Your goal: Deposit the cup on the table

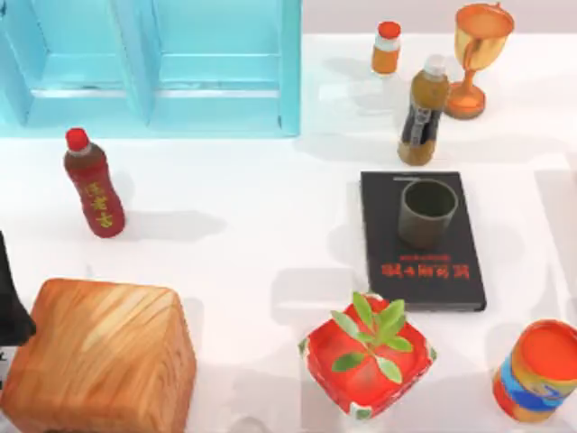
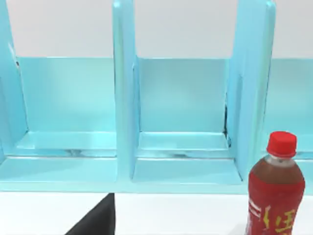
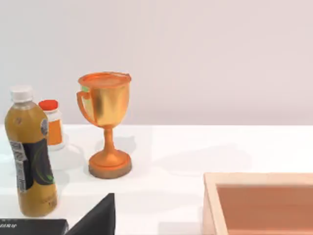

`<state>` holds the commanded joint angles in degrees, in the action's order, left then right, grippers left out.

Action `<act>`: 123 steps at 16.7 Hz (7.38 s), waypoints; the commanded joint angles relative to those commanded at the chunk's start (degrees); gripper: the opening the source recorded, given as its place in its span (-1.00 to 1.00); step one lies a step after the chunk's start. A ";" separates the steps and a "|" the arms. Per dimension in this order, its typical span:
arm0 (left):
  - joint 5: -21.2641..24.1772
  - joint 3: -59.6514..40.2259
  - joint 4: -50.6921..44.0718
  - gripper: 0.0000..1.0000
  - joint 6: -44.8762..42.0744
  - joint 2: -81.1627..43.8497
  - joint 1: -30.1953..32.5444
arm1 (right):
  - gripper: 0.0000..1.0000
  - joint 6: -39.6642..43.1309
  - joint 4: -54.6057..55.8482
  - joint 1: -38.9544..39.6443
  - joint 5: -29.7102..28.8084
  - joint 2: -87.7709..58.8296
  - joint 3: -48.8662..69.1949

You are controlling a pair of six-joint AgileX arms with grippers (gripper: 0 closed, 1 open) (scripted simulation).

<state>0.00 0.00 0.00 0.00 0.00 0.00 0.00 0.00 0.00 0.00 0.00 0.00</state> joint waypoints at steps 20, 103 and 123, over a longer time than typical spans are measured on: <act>0.00 0.00 0.00 1.00 0.00 0.00 0.00 | 1.00 -11.13 -47.23 7.32 -0.05 -65.10 66.11; 0.00 0.00 0.00 1.00 0.00 0.00 0.00 | -1.00 -44.23 -84.04 43.16 -5.44 -128.47 124.31; 0.00 0.00 0.00 1.00 0.00 0.00 0.00 | -0.40 -44.67 -70.29 43.58 -5.47 -129.78 111.82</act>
<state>0.00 0.00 0.00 0.00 0.00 0.00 -44.67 -70.29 43.58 -5.47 -129.78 111.82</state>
